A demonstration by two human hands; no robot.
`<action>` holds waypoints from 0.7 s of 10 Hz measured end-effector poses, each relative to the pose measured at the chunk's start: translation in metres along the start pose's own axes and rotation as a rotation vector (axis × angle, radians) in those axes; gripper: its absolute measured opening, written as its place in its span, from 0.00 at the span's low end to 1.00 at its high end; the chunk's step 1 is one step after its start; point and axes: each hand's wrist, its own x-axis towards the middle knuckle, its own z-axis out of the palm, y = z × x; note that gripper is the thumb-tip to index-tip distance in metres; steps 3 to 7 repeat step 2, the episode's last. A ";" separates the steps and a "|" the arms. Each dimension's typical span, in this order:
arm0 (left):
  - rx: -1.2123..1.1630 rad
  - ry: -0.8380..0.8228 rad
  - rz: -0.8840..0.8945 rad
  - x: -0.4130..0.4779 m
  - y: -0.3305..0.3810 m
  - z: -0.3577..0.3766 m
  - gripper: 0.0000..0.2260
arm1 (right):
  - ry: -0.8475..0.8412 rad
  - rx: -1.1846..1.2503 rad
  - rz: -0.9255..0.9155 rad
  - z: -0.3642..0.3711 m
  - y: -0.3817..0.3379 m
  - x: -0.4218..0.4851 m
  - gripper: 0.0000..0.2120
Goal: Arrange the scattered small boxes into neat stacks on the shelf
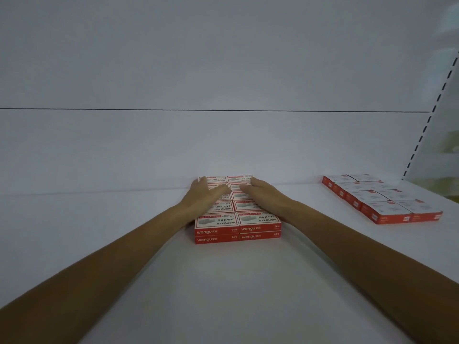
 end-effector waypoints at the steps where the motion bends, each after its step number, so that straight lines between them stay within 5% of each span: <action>1: 0.180 -0.055 0.032 -0.002 0.003 -0.004 0.15 | -0.019 0.044 0.018 -0.002 -0.003 -0.003 0.22; 2: 0.392 -0.046 0.005 -0.002 0.011 -0.008 0.37 | -0.048 0.092 0.001 -0.006 -0.004 -0.007 0.19; 7: 0.392 -0.046 0.005 -0.002 0.011 -0.008 0.37 | -0.048 0.092 0.001 -0.006 -0.004 -0.007 0.19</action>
